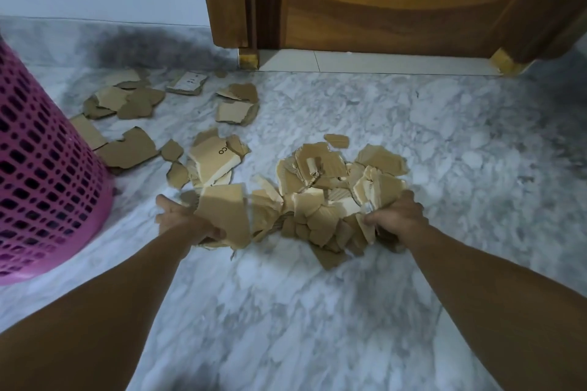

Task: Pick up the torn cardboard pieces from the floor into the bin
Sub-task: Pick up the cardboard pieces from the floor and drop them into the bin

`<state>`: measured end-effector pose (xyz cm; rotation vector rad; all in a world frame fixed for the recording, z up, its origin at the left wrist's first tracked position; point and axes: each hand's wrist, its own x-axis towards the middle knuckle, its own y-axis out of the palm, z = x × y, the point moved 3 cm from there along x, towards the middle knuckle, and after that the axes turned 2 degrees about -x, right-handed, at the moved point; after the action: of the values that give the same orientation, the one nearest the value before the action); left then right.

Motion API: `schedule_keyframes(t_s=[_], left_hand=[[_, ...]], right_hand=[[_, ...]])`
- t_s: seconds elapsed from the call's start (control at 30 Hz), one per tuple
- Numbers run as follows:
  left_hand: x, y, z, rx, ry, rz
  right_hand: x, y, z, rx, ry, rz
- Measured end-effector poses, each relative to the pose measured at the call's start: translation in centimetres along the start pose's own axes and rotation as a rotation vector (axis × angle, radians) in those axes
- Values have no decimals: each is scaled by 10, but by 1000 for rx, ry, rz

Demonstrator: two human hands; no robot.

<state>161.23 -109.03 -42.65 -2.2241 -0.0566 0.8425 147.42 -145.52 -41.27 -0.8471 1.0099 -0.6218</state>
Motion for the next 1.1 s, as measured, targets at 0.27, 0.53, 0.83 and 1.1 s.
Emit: schedule_keyframes(t_s=[0.27, 0.53, 0.83, 1.1], left_hand=[[-22, 16, -12, -86, 129, 110], [-30, 19, -18, -383, 27, 302], [-41, 24, -18, -402, 44, 333], [-45, -21, -32, -402, 154, 328]], right_hand=[[-12, 18, 16, 44, -133, 191], [-23, 29, 46, 191, -122, 347], [-40, 47, 68, 268, -155, 338], [-78, 39, 98, 395, -271, 487]])
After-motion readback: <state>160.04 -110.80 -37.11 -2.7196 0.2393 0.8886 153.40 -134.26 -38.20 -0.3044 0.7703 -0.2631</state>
